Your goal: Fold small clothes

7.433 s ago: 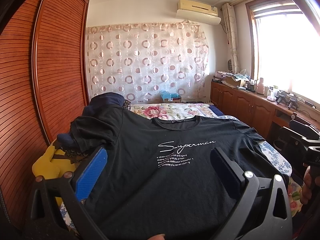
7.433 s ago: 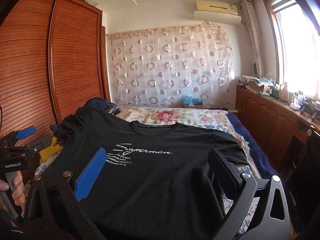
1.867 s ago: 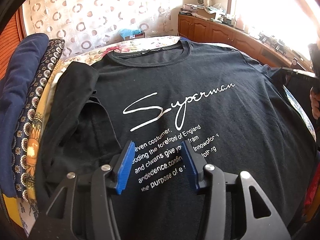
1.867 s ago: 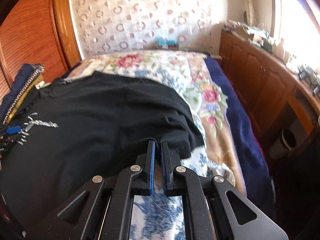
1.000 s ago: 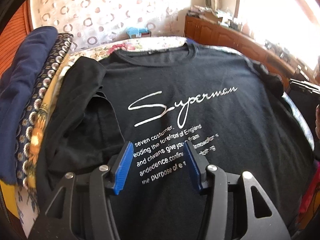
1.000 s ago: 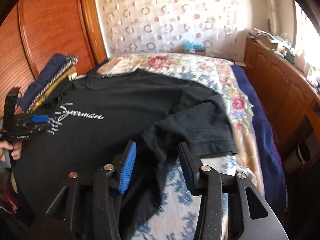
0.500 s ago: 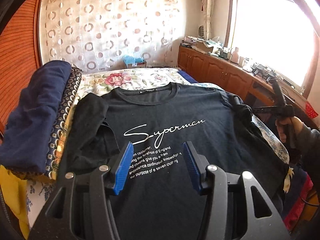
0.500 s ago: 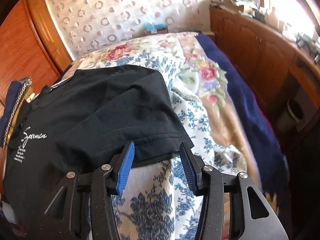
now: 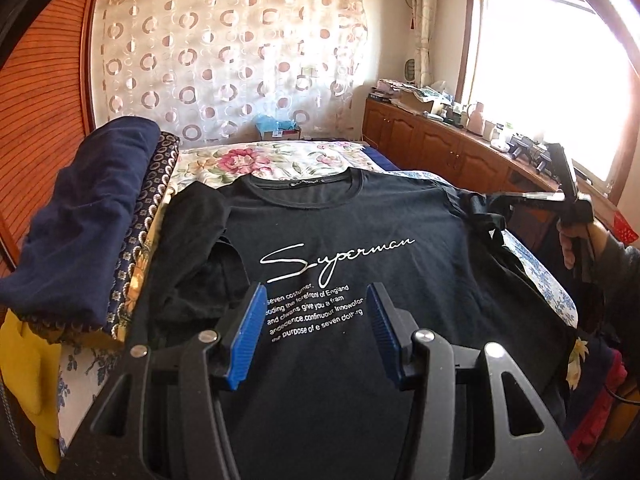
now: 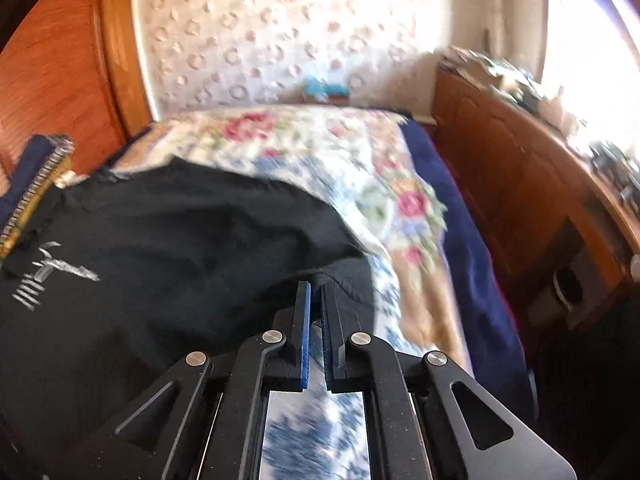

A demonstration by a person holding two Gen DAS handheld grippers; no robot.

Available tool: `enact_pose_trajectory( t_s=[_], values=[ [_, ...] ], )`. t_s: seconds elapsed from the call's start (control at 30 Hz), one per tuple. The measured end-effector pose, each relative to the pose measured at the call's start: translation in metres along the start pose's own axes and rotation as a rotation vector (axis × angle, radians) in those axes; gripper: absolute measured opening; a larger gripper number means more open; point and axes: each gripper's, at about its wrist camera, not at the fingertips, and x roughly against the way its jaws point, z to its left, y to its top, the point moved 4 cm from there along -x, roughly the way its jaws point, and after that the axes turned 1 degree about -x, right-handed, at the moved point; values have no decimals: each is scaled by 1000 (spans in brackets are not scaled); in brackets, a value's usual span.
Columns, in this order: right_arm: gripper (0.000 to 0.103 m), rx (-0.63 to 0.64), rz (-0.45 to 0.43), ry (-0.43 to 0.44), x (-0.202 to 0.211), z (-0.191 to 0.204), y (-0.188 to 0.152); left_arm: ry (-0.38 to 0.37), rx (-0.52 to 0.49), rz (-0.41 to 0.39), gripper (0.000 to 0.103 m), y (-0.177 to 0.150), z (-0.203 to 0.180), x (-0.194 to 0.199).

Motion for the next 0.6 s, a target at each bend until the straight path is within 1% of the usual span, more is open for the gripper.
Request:
enact_pose_trajectory(
  t_s=[0.1, 0.17, 0.27, 0.3, 0.33, 0.37, 0.4, 0.5, 0.6],
  values=[
    [2, 69, -36, 33, 5, 28, 24, -5, 17, -1, 51, -1, 3, 1],
    [2, 115, -52, 67, 5, 54, 41, -6, 23, -2, 51, -1, 4, 2],
    [3, 141, -79, 159, 5, 93, 61, -3, 25, 0, 51, -3, 5, 2],
    [4, 145, -89, 183, 4, 105, 67, -3, 25, 1, 51, -3, 5, 2],
    [9, 153, -93, 164, 1, 113, 71, -2, 25, 2, 51, -4, 5, 2],
    [28, 160, -93, 137, -2, 118, 74, 1, 25, 4, 51, -4, 6, 2],
    [43, 164, -90, 122, -4, 121, 74, 2, 26, 3, 51, -4, 6, 2],
    [43, 156, -80, 139, -9, 118, 67, 1, 28, -2, 51, -6, 7, 4],
    [43, 144, -53, 122, -12, 105, 51, 2, 33, -6, 51, -6, 9, 5]
  ],
)
